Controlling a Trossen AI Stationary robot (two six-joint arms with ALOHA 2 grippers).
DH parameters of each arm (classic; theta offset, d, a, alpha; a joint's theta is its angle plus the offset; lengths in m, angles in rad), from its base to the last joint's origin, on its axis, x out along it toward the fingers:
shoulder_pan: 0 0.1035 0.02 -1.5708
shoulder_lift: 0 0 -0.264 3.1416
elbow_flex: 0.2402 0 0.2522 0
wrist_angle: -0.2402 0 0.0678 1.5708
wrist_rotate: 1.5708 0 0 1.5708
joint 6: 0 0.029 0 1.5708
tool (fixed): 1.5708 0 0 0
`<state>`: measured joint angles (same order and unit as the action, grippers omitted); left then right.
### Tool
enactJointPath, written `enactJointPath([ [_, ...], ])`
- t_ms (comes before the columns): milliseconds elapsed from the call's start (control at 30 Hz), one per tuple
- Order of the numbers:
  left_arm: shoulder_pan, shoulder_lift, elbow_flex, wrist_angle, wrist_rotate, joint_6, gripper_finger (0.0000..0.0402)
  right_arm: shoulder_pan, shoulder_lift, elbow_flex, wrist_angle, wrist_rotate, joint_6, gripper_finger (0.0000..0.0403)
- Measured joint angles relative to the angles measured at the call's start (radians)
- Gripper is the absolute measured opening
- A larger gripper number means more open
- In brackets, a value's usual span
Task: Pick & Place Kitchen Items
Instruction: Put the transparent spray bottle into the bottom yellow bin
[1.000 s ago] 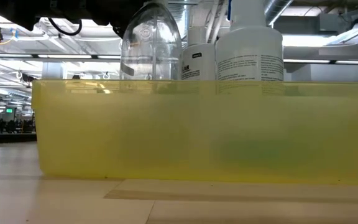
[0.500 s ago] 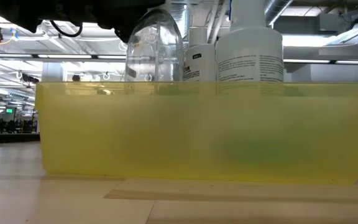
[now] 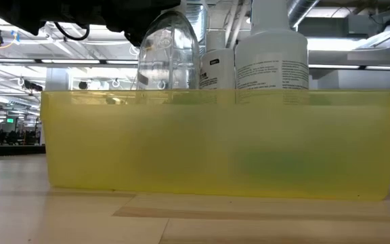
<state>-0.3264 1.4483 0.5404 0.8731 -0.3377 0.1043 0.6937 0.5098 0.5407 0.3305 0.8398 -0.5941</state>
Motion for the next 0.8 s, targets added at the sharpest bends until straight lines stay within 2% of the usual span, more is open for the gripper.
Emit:
enactJointPath([
  [233,0.0,0.0,0.0,0.0,-0.01,0.0,0.0141,0.0,0.0,0.0,0.0,0.0,0.0,0.0268],
  [567,0.001,0.0,-0.002,-0.011,-0.017,-0.027,0.0225,0.0,0.0,0.0,0.0,0.0,0.0,0.0268],
  [800,-0.018,-0.023,-0.002,-0.013,0.016,-0.027,0.0256,0.0,0.0,0.0,0.0,0.0,0.0,0.0268],
])
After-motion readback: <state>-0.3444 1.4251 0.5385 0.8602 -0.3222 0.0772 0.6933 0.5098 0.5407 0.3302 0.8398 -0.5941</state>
